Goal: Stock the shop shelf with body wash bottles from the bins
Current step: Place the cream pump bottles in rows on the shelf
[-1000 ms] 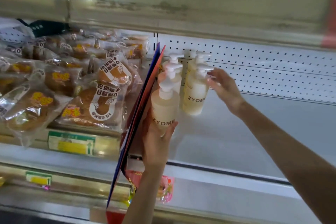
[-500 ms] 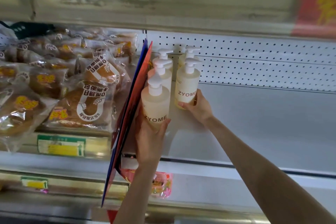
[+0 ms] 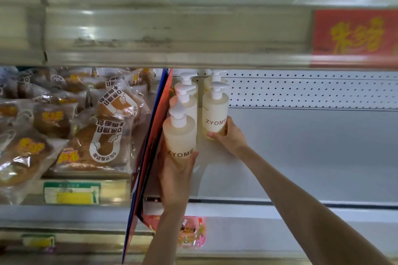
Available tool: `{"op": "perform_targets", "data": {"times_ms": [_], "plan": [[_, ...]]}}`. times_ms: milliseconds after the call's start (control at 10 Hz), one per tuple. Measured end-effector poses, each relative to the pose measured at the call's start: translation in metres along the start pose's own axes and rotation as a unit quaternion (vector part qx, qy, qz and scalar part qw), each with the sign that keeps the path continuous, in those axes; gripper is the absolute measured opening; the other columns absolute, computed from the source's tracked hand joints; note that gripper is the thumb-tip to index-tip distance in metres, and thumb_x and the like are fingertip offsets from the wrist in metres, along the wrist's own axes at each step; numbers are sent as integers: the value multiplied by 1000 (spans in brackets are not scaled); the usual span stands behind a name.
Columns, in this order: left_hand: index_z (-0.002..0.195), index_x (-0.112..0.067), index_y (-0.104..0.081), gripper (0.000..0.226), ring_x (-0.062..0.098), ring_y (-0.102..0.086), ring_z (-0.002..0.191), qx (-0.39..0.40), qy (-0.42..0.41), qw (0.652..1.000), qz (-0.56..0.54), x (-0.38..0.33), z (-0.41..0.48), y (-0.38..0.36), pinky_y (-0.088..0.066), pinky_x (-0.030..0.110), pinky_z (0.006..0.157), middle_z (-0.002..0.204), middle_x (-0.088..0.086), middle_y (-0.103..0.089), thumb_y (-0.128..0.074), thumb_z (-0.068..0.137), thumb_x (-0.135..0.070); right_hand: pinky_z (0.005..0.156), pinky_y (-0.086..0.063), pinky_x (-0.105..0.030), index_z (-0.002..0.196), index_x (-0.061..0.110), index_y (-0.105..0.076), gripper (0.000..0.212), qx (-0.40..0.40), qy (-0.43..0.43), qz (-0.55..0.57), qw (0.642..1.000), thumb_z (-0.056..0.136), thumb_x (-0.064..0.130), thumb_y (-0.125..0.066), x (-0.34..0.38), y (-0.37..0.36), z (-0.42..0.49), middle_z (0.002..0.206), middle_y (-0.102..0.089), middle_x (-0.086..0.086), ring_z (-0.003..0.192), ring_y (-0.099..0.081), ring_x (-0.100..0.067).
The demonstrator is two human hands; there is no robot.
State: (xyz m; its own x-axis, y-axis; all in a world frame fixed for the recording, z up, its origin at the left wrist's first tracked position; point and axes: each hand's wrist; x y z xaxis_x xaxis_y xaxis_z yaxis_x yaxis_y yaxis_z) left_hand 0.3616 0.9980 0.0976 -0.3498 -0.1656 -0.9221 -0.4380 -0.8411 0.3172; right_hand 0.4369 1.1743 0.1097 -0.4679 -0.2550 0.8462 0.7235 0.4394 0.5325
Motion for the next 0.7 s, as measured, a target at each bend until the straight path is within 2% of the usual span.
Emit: {"op": "perform_targets", "data": {"times_ms": [100, 200, 300, 400, 500, 600, 700], "plan": [[142, -19, -37, 93, 16, -52, 123, -6, 10, 999, 36, -7, -5, 2, -45, 35, 101, 136, 0, -52, -51, 68, -73, 93, -43, -30, 139, 20, -35, 72, 10, -22, 25, 999, 80, 36, -72, 3, 1, -7, 131, -55, 2, 120, -51, -19], [141, -4, -37, 93, 25, -52, 124, -29, -36, 991, 125, -11, -6, 4, -45, 35, 101, 136, 12, -52, -41, 79, -73, 101, -40, -32, 147, 19, -25, 77, 11, -33, 63, 997, 85, 35, -68, -3, 7, -31, 144, -44, -1, 130, -43, -19], [148, -3, -23, 92, 30, -42, 133, 8, -17, 996, 85, -15, -14, 8, -36, 36, 106, 147, 16, -39, -69, 80, -42, 102, -35, -24, 148, 15, -24, 77, 29, -8, 72, 997, 87, 31, -67, -17, 16, -66, 147, -40, -7, 134, -39, -17], [148, -3, -21, 94, 32, -38, 134, -23, -31, 998, 48, -16, -40, 12, -34, 42, 109, 147, 18, -38, -75, 76, -32, 100, -35, -21, 146, 12, -28, 70, 38, 17, 95, 995, 88, 24, -67, -26, 34, -104, 144, -43, -7, 129, -44, -14], [145, -3, -29, 82, 25, -36, 132, -40, -57, 997, 21, -22, -87, 9, -31, 40, 111, 145, 16, -39, -71, 81, -30, 95, -40, -20, 141, 14, -37, 60, 31, 25, 163, 986, 88, 21, -65, -33, 53, -147, 135, -50, -3, 120, -50, -9], [139, -2, -38, 65, 23, -47, 123, -19, -61, 998, -21, -29, -141, -7, -38, 35, 106, 135, 12, -48, -68, 85, -22, 94, -47, -17, 131, 17, -47, 45, 7, 31, 221, 975, 89, 16, -64, -51, 72, -196, 124, -58, 0, 112, -56, -9], [138, -7, -43, 56, 8, -52, 116, 27, -8, 995, -95, -25, -203, -27, -43, 28, 101, 129, 1, -50, -66, 88, -22, 90, -48, -15, 125, 20, -53, 37, -10, 3, 238, 971, 90, 17, -63, -89, 87, -248, 118, -63, 5, 107, -60, -4]]}}
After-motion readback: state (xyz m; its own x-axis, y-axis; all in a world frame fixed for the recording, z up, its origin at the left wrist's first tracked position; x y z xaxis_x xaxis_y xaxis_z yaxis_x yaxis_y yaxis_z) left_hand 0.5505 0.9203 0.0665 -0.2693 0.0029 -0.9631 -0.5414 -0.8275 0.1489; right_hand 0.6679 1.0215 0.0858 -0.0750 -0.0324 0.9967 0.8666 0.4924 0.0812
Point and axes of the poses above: each hand's wrist, its own z-axis towards the middle knuckle, its own y-axis out of the back of the hand, x = y × z
